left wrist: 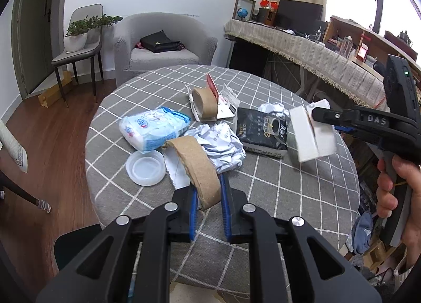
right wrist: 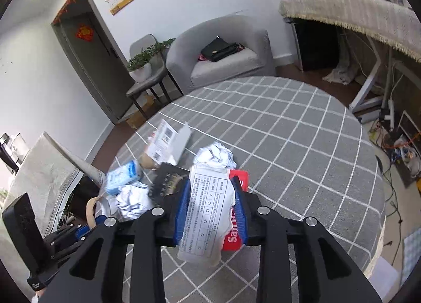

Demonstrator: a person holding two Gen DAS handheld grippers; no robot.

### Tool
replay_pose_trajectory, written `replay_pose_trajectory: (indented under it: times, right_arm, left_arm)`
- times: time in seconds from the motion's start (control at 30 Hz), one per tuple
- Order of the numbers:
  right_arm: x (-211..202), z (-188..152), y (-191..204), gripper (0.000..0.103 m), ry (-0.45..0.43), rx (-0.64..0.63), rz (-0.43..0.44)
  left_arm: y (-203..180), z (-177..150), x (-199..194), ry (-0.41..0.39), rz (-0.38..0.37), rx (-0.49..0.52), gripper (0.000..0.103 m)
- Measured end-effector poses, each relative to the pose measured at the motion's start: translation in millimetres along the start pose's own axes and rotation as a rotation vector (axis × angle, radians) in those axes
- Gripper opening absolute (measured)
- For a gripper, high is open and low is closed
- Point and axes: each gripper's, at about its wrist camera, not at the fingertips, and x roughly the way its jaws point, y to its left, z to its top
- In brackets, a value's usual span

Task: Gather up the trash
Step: 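Lift the tape roll with the left gripper and carry it over the teal bin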

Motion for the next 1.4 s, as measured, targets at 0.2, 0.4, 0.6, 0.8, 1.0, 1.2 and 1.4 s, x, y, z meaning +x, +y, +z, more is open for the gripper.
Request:
replay_pose_trajectory:
  times: [0.2, 0.4, 0.6, 0.8, 1.0, 1.2, 1.4]
  right_arm:
    - [-6, 3, 12, 0.030, -0.018, -0.057, -0.014]
    - [-13, 10, 26, 0.030, -0.053, -0.080, 0.007]
    - [-7, 12, 52, 0.030, -0.063, -0.128, 0.037]
    - [8, 12, 92, 0.030, -0.055, -0.175, 0.102]
    - [25, 6, 145, 0.030, -0.028, -0.249, 0.178]
    - [45, -7, 193, 0.030, 0.013, -0.301, 0.243]
    - [70, -22, 234, 0.029, 0.069, -0.332, 0.296]
  left_arm:
    - [6, 3, -8, -0.017, 0.011, -0.007, 0.017]
    - [17, 4, -17, -0.032, 0.034, -0.018, 0.017]
    - [38, 2, -27, -0.034, 0.066, -0.034, 0.017]
    - [72, -5, -41, -0.033, 0.098, -0.073, 0.017]
    - [111, -21, -48, 0.009, 0.125, -0.132, 0.017]
    - [149, -52, -45, 0.094, 0.160, -0.175, 0.017]
    - [180, -86, -36, 0.200, 0.155, -0.232, 0.017]
